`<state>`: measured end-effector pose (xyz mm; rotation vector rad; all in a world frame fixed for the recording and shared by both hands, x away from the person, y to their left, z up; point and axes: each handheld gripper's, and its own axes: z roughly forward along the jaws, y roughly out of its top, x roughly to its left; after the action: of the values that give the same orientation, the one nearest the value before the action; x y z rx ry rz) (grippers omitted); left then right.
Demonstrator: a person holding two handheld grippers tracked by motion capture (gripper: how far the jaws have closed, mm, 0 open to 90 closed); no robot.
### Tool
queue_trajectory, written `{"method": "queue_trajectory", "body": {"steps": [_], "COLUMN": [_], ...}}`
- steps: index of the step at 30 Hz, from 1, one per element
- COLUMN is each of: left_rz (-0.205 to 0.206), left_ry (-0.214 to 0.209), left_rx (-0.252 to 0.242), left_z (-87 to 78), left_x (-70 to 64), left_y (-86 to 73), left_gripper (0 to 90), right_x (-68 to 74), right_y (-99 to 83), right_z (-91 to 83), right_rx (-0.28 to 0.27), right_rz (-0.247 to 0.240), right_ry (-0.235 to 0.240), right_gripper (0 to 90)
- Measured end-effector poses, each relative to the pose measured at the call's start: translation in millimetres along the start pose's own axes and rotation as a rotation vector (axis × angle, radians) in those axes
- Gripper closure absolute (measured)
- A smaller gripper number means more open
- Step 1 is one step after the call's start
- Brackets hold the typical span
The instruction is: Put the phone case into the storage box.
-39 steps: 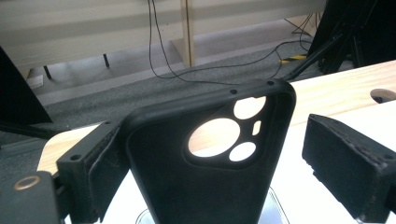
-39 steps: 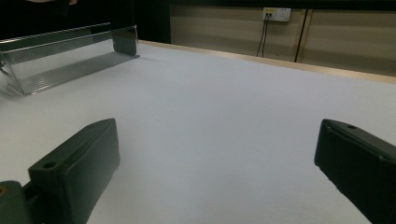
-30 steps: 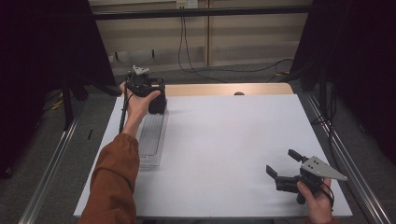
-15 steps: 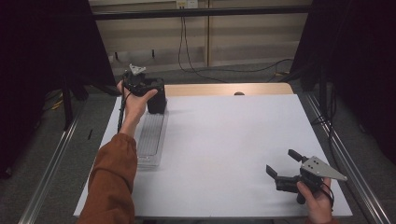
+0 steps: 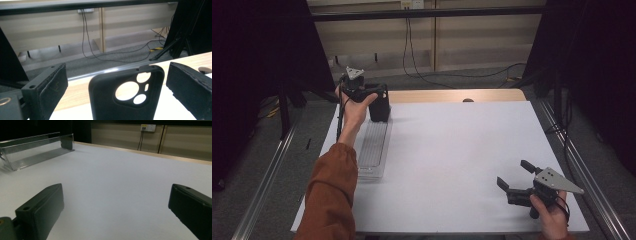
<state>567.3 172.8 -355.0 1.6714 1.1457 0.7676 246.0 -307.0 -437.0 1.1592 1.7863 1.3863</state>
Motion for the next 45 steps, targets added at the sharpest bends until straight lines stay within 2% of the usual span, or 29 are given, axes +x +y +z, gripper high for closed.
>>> {"method": "queue_trajectory", "body": {"steps": [3,5,10,12,14,19,23,29,31,33,38,40,42,45], "left_rz": [-0.010,0.007,0.004,0.019,0.001,0.007,0.000,-0.009,0.021,0.024,0.043,0.028,0.037,0.029], "left_ry": [-0.004,0.004,-0.012,-0.013,-0.025,-0.038,-0.054,-0.082,-0.091,-0.117,-0.121,-0.113,-0.135,-0.132], "left_rx": [-0.021,-0.029,-0.068,-0.081,-0.103,-0.132,-0.145,-0.135,-0.135,-0.139,-0.142,-0.140,-0.150,-0.155], "left_z": [-1.8,-2.7,-7.2,-9.0,-11.2,-16.3,-20.2,-25.5,-26.9,-29.2,-32.8,-34.1,-36.7,-40.1], "left_x": [0.4,0.3,1.7,2.2,2.2,0.1,-1.0,-1.7,-3.2,-3.5,-5.9,-6.8,-6.4,-7.5], "left_y": [1.6,2.6,5.9,7.2,8.6,13.0,16.2,16.2,15.3,14.5,11.4,9.2,6.6,4.3], "left_gripper": [3.9,3.7,3.6,3.6,3.6,3.6,3.6,3.5,3.6,3.1,1.8,2.1,1.6,1.5], "right_x": [0.1,0.0,0.2,0.2,0.4,0.2,0.4,0.4,0.8,1.3,1.4,1.7,1.4,1.3], "right_y": [0.0,0.0,0.1,0.1,0.2,0.6,0.5,0.8,0.5,0.2,0.3,0.2,-0.1,-0.2], "right_z": [-0.1,-0.2,0.0,0.0,0.0,0.0,0.2,0.3,0.4,0.9,1.5,1.4,1.6,1.6], "right_rx": [-0.001,0.000,-0.001,-0.001,0.001,-0.004,-0.003,-0.006,-0.004,-0.003,0.000,-0.003,-0.004,-0.007], "right_rz": [-0.001,-0.001,0.000,0.000,-0.001,-0.002,-0.003,-0.004,-0.003,-0.002,-0.004,-0.007,-0.010,-0.007], "right_ry": [0.000,-0.001,0.000,-0.003,0.000,-0.004,0.000,-0.002,0.000,0.001,-0.002,-0.002,-0.005,-0.007], "right_gripper": [0.0,0.0,0.0,0.0,0.0,0.0,0.0,0.0,0.0,0.0,0.0,0.0,0.0,0.0]}}
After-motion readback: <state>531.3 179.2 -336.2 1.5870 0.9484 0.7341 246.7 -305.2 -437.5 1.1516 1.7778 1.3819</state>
